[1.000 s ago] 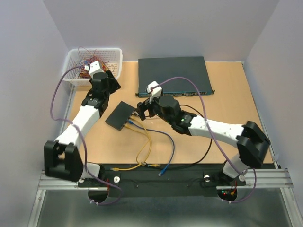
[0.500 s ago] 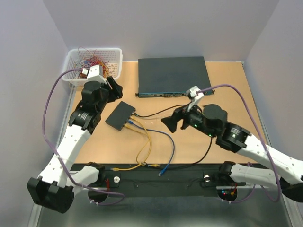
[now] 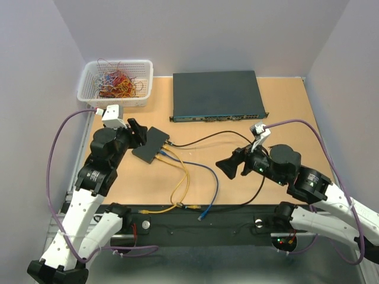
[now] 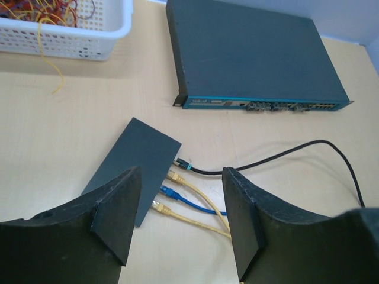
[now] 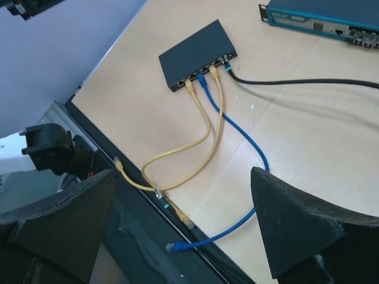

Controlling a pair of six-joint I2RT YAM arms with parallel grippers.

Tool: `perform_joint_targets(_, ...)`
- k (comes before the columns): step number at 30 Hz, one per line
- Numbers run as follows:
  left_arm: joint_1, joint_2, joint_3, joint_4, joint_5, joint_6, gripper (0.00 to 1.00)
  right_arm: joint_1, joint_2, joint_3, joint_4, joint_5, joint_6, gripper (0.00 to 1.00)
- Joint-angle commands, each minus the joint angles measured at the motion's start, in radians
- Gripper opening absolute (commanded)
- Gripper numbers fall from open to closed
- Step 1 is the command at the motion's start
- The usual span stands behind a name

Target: Insert the plug into the switch port

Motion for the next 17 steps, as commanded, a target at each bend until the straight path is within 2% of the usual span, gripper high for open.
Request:
perform_joint_targets(1, -0.004, -0.047, 0.008, 0.048, -0.061, 0.030, 0.68, 0.005, -0.049, -0.004, -0.024, 0.027, 0.031, 1.00)
perform_joint_targets(12, -0.003, -0.071, 0.000, 0.053, -0.078, 0.019, 0.68, 0.003, -0.080, -0.023, -0.057, 0.041, 0.045, 1.00)
perform_joint_targets(17, -0.003, -0.077, 0.003, 0.050, -0.133, -0.005, 0.68, 0.005, -0.086, -0.017, -0.061, 0.027, 0.022, 1.00)
